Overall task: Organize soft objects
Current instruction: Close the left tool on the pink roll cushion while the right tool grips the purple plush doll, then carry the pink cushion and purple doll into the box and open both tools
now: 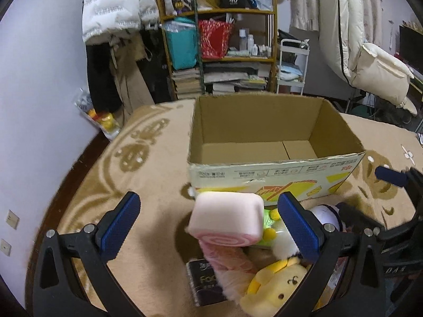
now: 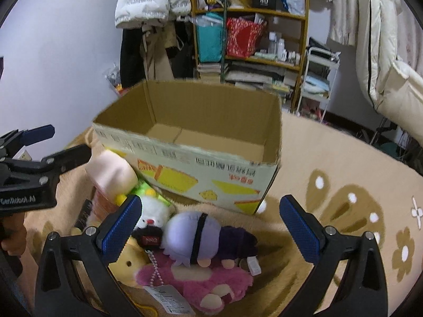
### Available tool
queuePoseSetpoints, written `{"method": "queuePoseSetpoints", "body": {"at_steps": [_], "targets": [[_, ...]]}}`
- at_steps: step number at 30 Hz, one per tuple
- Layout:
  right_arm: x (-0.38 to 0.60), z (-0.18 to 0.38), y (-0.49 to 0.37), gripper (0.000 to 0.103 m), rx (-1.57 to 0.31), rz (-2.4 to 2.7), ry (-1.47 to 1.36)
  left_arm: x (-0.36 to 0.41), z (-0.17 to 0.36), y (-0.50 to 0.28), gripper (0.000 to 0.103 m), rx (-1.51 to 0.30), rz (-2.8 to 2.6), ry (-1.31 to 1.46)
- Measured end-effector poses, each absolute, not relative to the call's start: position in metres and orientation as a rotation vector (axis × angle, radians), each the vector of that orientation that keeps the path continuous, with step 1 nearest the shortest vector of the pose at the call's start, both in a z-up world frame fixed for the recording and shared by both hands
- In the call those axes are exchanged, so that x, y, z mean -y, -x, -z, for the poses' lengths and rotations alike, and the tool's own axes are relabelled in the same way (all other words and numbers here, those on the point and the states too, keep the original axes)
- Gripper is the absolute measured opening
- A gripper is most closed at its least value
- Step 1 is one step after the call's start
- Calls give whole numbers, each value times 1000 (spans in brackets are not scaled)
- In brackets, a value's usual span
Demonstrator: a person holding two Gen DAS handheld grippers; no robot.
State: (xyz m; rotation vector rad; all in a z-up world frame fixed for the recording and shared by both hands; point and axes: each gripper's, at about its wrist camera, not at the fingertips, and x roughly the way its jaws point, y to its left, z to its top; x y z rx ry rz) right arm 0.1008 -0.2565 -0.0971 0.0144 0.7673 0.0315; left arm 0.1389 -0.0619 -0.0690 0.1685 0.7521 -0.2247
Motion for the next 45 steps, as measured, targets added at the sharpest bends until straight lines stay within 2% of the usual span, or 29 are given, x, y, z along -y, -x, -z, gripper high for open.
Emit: {"method": "queuePoseSetpoints", "body": {"at_steps": [16,23,30,33,35,40,45], "targets": [[274,155,-137,103,-977,-57,-121,72,126,-168,103,-895,222,-142],[278,169,-143,103,-1002,-85,-156,79,141,-173,103,-938,227,-163],[277,178,-138,97,-1022,-107,-207,72,142,-175,102,-951,205,-133],[282,181,-137,94,-1029,-114,-225,72,140,-173,92,-947,220,-137],[282,182,-136,93,-1029,-115,-218,73,140,-170,81,-948,239,-133],[281,180,-138,91,-1021,-117,-204,77,136,-164,74,-929,243,-160],[280,175,-136,91,-1011,-116,-202,74,131,-160,73,-919,230,-162]]}}
